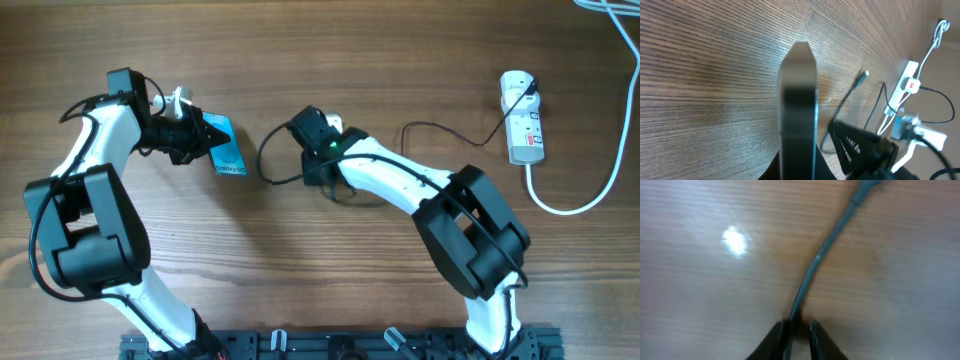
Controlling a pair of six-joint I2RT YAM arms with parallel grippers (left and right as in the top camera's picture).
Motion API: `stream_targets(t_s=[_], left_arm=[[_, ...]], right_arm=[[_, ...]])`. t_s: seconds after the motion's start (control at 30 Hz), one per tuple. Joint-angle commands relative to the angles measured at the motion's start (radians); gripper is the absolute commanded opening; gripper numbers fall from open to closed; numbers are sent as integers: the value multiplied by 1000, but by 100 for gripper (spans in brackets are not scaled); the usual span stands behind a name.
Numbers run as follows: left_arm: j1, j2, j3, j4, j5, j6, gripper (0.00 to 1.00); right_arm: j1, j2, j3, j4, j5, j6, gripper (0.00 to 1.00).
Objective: Plug charger to phone and switch on socket
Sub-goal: 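Grasp the USB-C plug with the right gripper and lift it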
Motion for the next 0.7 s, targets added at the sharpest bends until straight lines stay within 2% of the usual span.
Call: stream_targets(t_s=[0.0,0.1,0.2,0.3,0.33,0.43,0.67], left_arm=[[-2,5,1,0,13,23,5],[-2,5,1,0,12,23,5],[-2,5,1,0,-3,23,5],[-2,5,1,-1,-2,23,5],[-2,5,1,-5,-2,22,5],[-2,5,1,-11,-3,23,6],[-2,5,1,-8,-25,23,7]], right_arm=[[-35,29,-50,-220,-42,11,20],[-82,31,-49,-433,-21,-65,21],[-127,31,-50,-529,16,-124,21],[-166,31,-50,-491,14,-124,28],[-172,31,-50,-476,6,-123,36],[-182,31,-50,-396,3,-117,50],[-250,31,-50,-281,-29,-65,57]])
